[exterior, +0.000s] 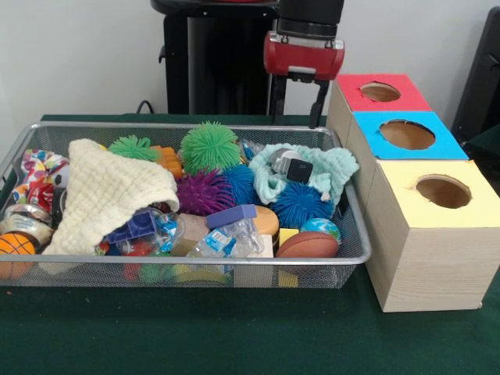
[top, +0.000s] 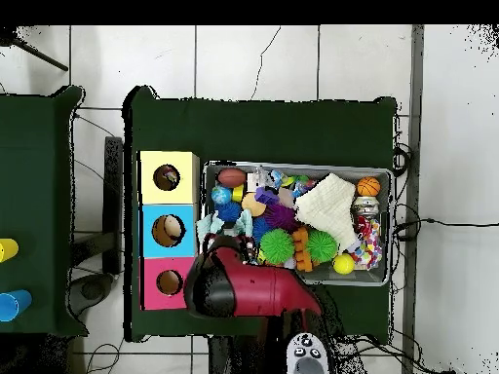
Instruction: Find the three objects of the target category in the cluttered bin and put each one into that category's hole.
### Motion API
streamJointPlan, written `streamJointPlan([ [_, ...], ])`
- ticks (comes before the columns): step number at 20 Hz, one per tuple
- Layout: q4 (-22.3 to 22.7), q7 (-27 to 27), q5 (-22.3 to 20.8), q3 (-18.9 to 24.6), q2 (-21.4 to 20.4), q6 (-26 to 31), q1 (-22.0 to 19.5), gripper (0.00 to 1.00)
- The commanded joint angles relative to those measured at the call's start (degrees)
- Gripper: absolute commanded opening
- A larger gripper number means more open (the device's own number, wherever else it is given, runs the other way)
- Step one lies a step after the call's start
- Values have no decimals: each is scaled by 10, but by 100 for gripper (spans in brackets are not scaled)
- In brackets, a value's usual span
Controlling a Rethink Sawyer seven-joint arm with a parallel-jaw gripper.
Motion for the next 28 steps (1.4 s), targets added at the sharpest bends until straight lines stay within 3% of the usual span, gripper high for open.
streamJointPlan([
  [1, -77, 73, -1, -98, -9, 68, 29, 100],
  [16, -100, 83, -15, -137, 93, -79, -2, 100],
  [28, -95, 92, -10, -118, 181, -207, -49, 100],
])
